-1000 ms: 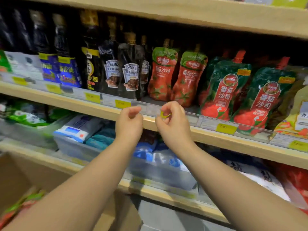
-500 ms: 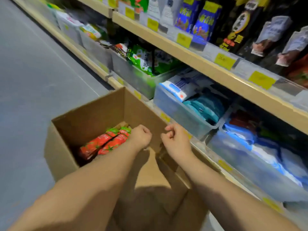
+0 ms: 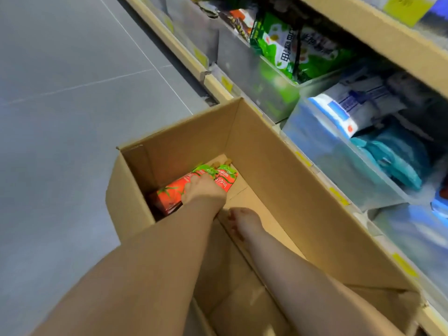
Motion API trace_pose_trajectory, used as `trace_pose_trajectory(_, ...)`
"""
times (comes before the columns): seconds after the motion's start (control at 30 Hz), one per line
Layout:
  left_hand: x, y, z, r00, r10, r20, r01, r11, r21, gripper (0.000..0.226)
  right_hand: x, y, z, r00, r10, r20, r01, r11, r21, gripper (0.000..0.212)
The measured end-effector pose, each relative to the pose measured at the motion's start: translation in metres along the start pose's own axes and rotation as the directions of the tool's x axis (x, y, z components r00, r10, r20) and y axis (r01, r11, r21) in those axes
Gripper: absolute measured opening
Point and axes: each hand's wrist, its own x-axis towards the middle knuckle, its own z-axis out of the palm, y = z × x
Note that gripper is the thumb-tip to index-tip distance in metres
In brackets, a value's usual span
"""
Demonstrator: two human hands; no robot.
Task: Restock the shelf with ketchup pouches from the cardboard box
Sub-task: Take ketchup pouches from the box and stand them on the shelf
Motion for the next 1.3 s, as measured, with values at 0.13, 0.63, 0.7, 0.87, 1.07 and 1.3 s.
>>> trace_pose_trajectory(0.13, 0.012, 0.003, 0.008, 0.969, -0.066, 0.238, 0.035, 0.991, 0.132, 0.050, 0.023, -0.014, 0.017, 0.998, 0.020, 0.060, -0.029, 0.985, 0.167, 0.021)
trace_pose_trajectory(0.63, -0.016, -0.003, 0.009, 0.836, 0.308, 0.454, -0.380, 0.922, 0.073, 0.033, 0.003, -0.002, -0.013, 0.899, -0.405, -0.167, 0.260, 0.799, -0.542, 0.022)
trace_pose_trajectory(0.7, -0.025, 0.001, 0.012, 0.809, 0.297, 0.507, -0.367, 0.929, 0.041, 0.034, -0.007, 0.001, -0.031, 0.844, -0.514, -0.153, 0.317, 0.709, -0.630, 0.019)
trace_pose_trajectory(0.87, -0.042, 0.014, 0.014, 0.851, 0.415, 0.322, -0.421, 0.905, -0.054, 0.031, -0.045, -0.005, -0.081, 0.721, -0.684, -0.109, 0.456, 0.587, -0.669, 0.023)
trace_pose_trajectory(1.07, -0.072, 0.078, -0.003, 0.825, 0.565, -0.016, -0.523, 0.751, -0.403, 0.027, -0.095, -0.012, -0.154, 0.510, -0.810, -0.288, 0.572, 0.570, -0.590, 0.020)
trace_pose_trajectory(1.3, -0.149, 0.138, -0.022, 0.642, 0.706, -0.298, -0.752, 0.507, -0.421, 0.018, -0.156, -0.013, -0.231, 0.477, -0.694, -0.540, 0.653, 0.690, -0.311, 0.014)
